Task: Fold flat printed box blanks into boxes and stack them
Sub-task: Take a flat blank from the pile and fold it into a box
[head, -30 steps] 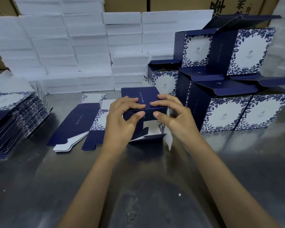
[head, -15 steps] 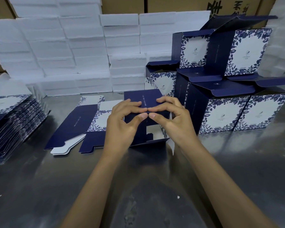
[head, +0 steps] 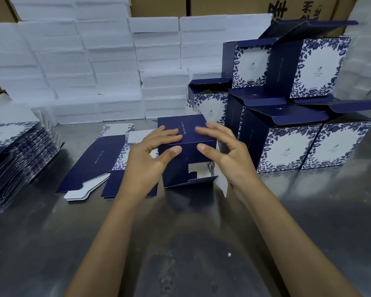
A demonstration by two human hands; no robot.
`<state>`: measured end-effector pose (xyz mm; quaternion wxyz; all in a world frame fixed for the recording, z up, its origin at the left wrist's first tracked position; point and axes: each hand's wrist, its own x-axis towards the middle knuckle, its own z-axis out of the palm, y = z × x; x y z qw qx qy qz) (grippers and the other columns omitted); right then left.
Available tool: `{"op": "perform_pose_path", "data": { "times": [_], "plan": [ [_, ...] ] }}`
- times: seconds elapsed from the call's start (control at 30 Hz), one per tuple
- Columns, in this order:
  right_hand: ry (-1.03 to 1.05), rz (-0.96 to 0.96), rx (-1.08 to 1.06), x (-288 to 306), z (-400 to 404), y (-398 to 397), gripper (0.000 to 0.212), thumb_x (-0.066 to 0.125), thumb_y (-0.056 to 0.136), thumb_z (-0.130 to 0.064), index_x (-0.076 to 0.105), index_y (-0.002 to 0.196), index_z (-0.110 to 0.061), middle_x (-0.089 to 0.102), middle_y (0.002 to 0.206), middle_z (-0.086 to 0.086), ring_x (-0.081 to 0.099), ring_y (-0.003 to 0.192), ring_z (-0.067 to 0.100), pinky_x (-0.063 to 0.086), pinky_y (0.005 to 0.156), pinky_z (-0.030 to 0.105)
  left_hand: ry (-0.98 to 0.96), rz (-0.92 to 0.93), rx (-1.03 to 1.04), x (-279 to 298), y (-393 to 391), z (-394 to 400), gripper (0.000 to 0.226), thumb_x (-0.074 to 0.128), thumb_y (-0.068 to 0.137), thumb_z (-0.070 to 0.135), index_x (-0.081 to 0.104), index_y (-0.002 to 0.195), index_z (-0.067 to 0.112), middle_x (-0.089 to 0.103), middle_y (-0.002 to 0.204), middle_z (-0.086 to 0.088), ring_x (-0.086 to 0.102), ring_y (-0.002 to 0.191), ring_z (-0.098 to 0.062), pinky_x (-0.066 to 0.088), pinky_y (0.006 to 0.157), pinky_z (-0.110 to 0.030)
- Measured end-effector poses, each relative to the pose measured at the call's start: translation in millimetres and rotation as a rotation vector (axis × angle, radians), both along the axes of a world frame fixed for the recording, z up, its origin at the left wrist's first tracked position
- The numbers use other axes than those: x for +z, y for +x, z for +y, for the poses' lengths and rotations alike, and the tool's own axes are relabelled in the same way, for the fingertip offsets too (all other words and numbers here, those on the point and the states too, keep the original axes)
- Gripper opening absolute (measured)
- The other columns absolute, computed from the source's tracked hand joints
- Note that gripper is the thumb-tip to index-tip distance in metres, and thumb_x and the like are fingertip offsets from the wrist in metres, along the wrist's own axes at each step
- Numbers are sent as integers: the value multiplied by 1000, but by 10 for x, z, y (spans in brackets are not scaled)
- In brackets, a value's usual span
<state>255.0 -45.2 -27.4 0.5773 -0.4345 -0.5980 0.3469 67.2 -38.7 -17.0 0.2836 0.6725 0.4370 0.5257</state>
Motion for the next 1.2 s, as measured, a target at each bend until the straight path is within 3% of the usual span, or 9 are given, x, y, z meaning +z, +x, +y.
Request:
{"op": "perform_pose_path", "data": {
  "times": [0.13, 0.27, 0.4, 0.5, 0.57, 0.73, 0.9, 1.03, 1.2],
  "plan": [
    [28, 12, -48, -15, 18, -4, 21, 76, 88, -5, 79, 100, -22, 56, 137, -9, 55, 121, 5, 48, 107, 37, 33, 18, 26, -4, 35, -23, 26, 73, 88, 11, 73, 101, 33, 68, 115, 21, 47, 131, 7, 32, 108, -9],
    [-102, 172, 95, 0, 26, 71, 36, 72, 92, -14, 71, 124, -32, 58, 142, -13, 55, 130, 1, 44, 112, 34, 19, -2, 23, 9, 14, -19, 29, 72, 89, 9, 72, 105, 34, 67, 121, 20, 43, 133, 9, 33, 111, -15],
    [-254, 362, 189, 53, 80, 208, 42, 52, 101, -10, 58, 138, -27, 63, 138, -10, 63, 122, 9, 55, 84, 19, 127, 39, 72, -11, 85, -55, 24, 64, 90, -3, 63, 91, 21, 67, 119, 18, 52, 125, 3, 41, 104, -21],
    [-270, 314, 239, 55, 80, 265, 46, 40, 98, -3, 64, 131, -23, 68, 132, -8, 68, 112, 8, 55, 74, 18, 307, 218, 69, -64, 127, -61, 20, 59, 86, -5, 59, 83, 15, 65, 118, 12, 54, 122, -3, 41, 103, -26],
    [-298, 302, 229, 45, 82, 292, 53, 36, 93, 3, 63, 131, -23, 70, 129, -8, 70, 105, 7, 55, 74, 22, 339, 378, 60, -102, 130, -47, 13, 68, 80, 15, 62, 90, 20, 58, 126, 11, 48, 126, -7, 37, 105, -32],
    [-425, 186, 299, 18, 39, 312, 66, 39, 88, 14, 58, 138, -25, 72, 125, 0, 71, 76, 6, 54, 62, 19, 413, 693, 120, -230, 147, 21, 44, 85, 67, 38, 60, 100, 23, 42, 141, 4, 36, 136, -22, 33, 106, -45],
    [-428, 50, 366, 0, -2, 328, 72, 51, 87, 14, 51, 143, -32, 67, 132, 0, 64, 122, 21, 49, 106, 42, 477, 696, 235, -291, 202, 47, 31, 83, 76, 21, 60, 97, 18, 47, 137, -2, 41, 132, -28, 37, 102, -49],
    [-396, 0, 315, -57, 36, 276, 76, 77, 83, -1, 47, 145, -33, 63, 137, -4, 64, 121, 11, 51, 106, 38, 501, 573, 260, -354, 222, 91, 38, 82, 77, 12, 55, 103, 16, 42, 142, -6, 39, 135, -27, 36, 107, -43],
    [-278, -81, 93, -178, 145, 165, 71, 86, 79, -20, 49, 139, -32, 63, 132, -6, 64, 116, 10, 56, 91, 23, 246, 237, 144, -363, 123, 134, 85, 82, 75, 11, 34, 142, 30, 16, 160, 4, 16, 148, -3, 23, 113, -11]
  ]
}}
